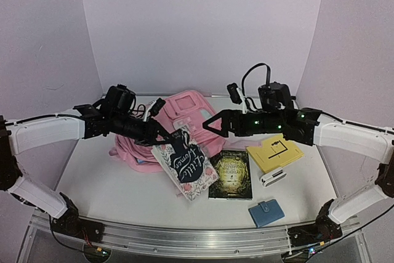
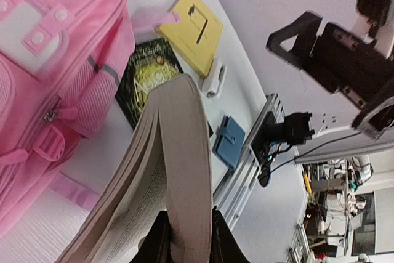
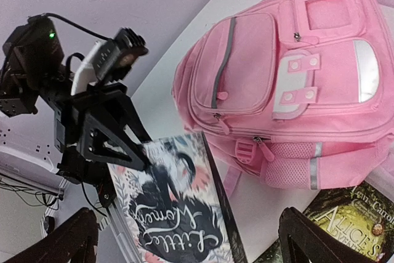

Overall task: Pack the student bag
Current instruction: Pick up the book from the center of the board.

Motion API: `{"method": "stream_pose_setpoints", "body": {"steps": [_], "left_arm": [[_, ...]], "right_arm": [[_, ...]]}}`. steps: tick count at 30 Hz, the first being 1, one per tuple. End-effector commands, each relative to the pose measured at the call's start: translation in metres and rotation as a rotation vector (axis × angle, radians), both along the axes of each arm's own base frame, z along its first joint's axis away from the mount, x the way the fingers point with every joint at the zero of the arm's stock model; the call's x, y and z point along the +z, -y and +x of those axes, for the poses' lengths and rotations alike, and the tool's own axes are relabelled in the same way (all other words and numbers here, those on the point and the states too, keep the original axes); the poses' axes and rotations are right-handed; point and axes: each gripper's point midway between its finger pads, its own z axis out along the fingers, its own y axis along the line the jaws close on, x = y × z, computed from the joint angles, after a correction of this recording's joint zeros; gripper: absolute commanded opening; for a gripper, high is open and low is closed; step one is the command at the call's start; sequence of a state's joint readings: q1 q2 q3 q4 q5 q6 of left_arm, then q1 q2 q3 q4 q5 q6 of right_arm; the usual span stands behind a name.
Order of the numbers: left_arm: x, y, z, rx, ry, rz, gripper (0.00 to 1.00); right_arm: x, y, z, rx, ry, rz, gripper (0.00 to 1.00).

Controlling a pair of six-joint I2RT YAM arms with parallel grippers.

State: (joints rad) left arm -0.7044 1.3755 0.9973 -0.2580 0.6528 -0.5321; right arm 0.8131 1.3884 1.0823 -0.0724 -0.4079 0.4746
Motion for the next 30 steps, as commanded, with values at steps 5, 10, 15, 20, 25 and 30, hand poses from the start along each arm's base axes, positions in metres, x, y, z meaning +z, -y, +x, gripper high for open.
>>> {"method": "stream_pose_setpoints", "body": {"steps": [5,10,15,20,25,30], "left_arm": [[0.143,-0.018,0.028,0.275,0.253,-0.393,0.0],[0.17,-0.031,0.023,0.316,0.291,-0.462,0.0],[0.186,-0.036,0.014,0.304,0.319,-0.507,0.0],[0.198,-0.038,0.006,0.276,0.335,-0.551,0.0],[0.205,-0.04,0.0,0.261,0.338,-0.596,0.0],[0.207,-0.041,-0.002,0.256,0.331,-0.621,0.0]], "right_arm": [[0.032,0.026,0.02,-0.25,0.039,0.217,0.98],[0.032,0.034,0.021,-0.295,0.032,0.264,0.98],[0.028,0.023,0.016,-0.236,0.007,0.323,0.98],[0.043,0.003,0.002,-0.094,0.012,0.421,0.98],[0.052,-0.012,-0.003,-0.006,0.015,0.463,0.98],[0.053,-0.017,-0.004,0.022,0.014,0.485,0.91]]}}
